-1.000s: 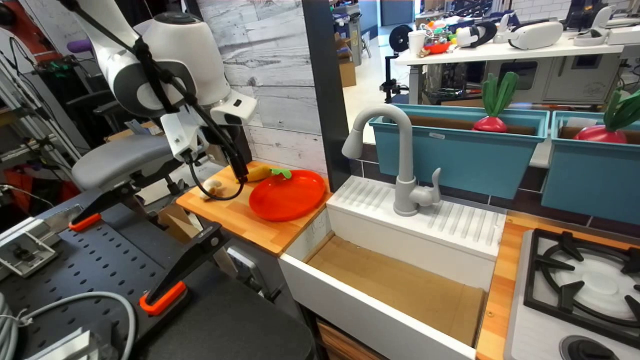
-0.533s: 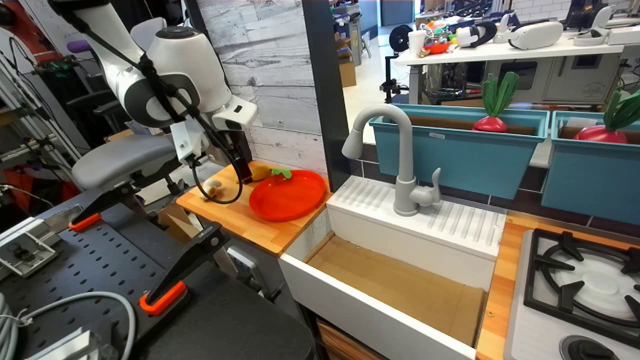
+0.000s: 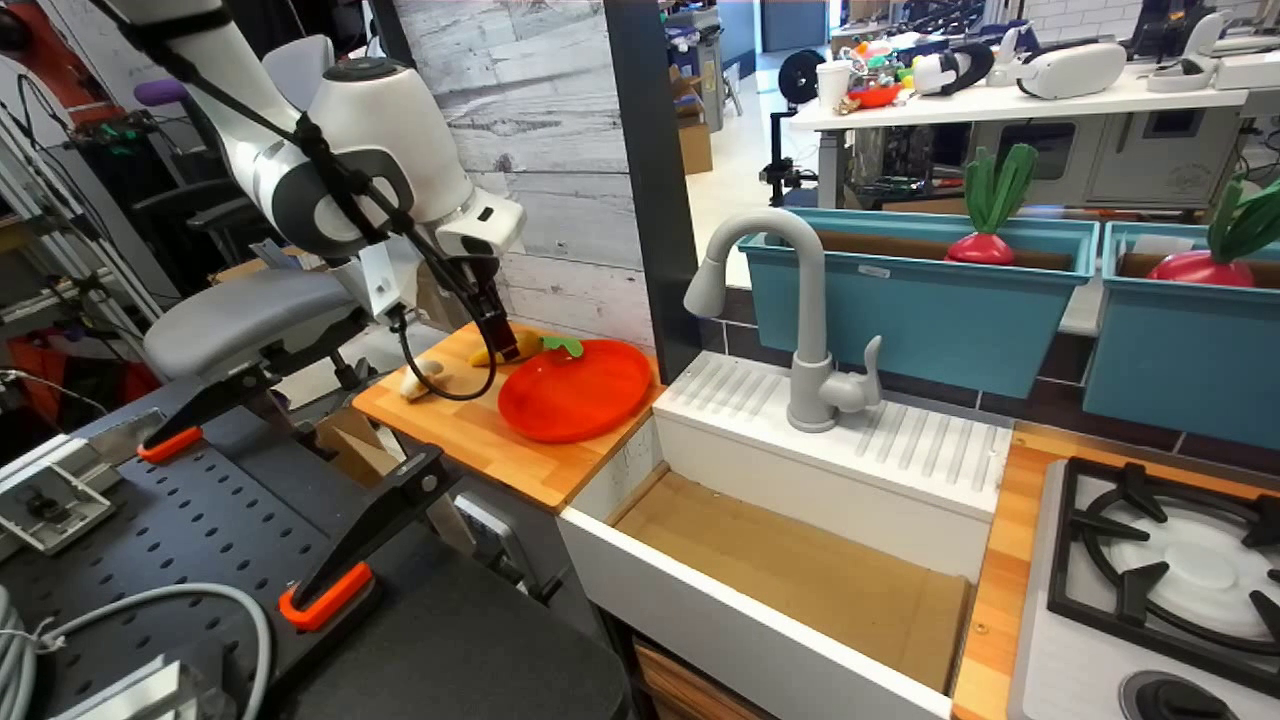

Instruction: Move the carrot plushie closer to you

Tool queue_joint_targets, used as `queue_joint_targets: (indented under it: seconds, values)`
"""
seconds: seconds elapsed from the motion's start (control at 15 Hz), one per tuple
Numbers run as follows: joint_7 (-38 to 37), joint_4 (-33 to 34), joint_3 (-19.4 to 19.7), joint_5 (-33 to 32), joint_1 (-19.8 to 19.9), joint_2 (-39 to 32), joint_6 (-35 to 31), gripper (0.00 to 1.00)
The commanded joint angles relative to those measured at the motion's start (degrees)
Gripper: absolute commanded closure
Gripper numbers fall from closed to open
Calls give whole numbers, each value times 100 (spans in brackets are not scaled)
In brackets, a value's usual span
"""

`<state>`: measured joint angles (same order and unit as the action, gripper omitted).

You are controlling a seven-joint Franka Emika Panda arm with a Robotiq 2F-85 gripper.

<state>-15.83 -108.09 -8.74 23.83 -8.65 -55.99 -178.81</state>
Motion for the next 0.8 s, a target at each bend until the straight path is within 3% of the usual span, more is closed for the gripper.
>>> queue_joint_targets:
  seconds: [0.0,0.47,0.73]
  values:
    - [-286,309,340,-158,-317,-229,0,50]
    - [-526,714,765,-166,-650,-501,120,99]
    - [-402,613,644,-223,-586,-385,126,99]
